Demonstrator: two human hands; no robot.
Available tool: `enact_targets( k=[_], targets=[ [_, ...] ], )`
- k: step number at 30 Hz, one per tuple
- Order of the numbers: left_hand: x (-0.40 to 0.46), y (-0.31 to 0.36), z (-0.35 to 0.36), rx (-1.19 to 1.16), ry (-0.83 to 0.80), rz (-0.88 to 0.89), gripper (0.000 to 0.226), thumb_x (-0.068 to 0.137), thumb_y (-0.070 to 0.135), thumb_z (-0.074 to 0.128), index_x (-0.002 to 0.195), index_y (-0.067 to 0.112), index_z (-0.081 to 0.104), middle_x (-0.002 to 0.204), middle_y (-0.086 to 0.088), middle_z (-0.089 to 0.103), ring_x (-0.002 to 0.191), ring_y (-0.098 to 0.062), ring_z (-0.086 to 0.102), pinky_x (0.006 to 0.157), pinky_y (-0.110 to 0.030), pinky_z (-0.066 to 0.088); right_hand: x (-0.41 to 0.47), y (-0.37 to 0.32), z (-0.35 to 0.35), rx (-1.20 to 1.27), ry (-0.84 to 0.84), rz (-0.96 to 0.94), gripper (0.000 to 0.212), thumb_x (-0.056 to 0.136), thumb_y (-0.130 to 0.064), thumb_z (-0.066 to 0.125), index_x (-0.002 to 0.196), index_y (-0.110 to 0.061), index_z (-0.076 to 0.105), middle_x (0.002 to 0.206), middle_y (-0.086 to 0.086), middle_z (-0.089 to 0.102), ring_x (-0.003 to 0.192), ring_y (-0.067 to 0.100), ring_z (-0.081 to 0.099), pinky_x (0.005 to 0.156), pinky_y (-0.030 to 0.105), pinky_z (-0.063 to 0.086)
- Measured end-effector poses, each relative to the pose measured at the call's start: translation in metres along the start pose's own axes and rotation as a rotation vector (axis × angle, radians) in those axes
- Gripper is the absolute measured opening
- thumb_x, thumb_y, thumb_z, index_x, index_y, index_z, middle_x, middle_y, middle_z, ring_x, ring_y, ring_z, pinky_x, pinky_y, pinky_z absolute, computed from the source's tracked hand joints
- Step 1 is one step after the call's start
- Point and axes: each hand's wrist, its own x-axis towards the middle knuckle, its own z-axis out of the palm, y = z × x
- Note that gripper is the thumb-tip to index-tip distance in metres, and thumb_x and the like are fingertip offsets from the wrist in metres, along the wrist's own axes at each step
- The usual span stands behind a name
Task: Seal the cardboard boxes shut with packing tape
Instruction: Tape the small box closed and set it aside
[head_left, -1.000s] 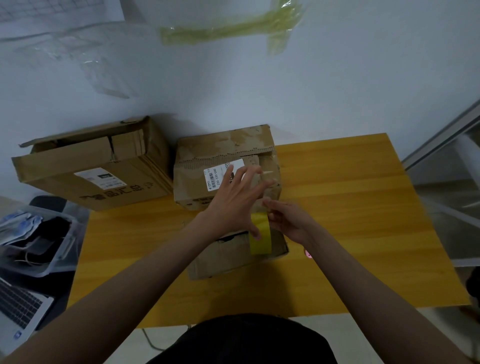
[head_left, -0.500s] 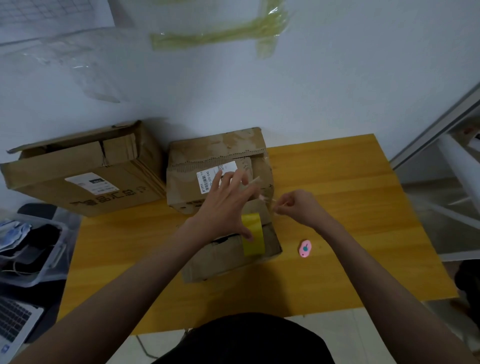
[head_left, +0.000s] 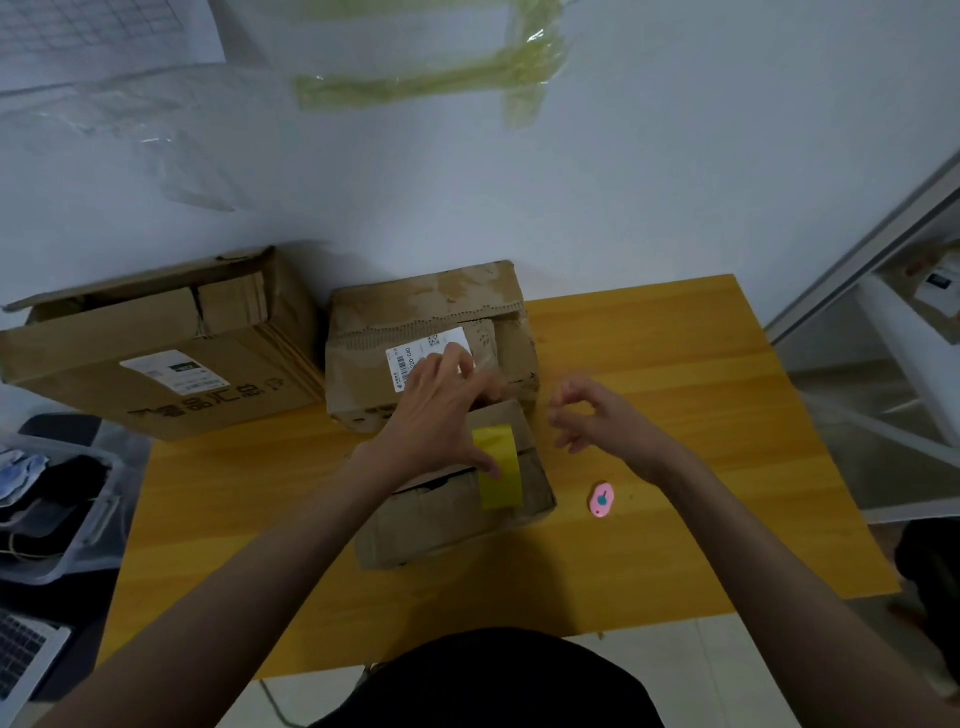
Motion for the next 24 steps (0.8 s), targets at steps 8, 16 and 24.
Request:
enact_targets(
  k=[8,16,24],
  targets=[
    [-0.010,-0.003,0.008,-0.102,0.076,-0.036,0.073,0.058,0.074,0.079,0.113,0.033,0.053,0.118,0.002,0.027,0.110,-0.017,0.031,0.094,-0.031,0.034,-0.002,0.019,0.053,-0.144,-0.045,0.044,0.052,0.068,-0.073,0.074,0.077,-0.022,0.078,0.109,0.000,0.056,0.107,0.009,0.053,0.073,0.032,0.050],
    [-0.007,-0.009,-0.005,-0.048,-0.033,-0.020,0.066,0.065,0.076,0.073,0.120,0.039,0.066,0.126,0.002,0.034,0.118,-0.017,0.027,0.112,-0.040,0.027,-0.008,0.014,0.060,-0.090,-0.049,-0.099,0.045,0.089,-0.022,0.076,0.054,-0.004,0.054,0.069,0.008,0.039,0.063,0.014,0.039,0.056,0.020,0.029],
    [-0.006,0.000,-0.007,-0.014,-0.046,-0.035,0.043,0.078,0.068,0.069,0.109,0.037,0.075,0.123,0.007,0.039,0.122,-0.017,0.032,0.118,-0.048,0.023,-0.006,0.024,0.070,-0.078,0.045,0.043,0.023,0.074,-0.054,0.080,0.063,-0.040,0.067,0.114,0.005,0.048,0.109,0.013,0.048,0.085,0.029,0.041]
  ],
)
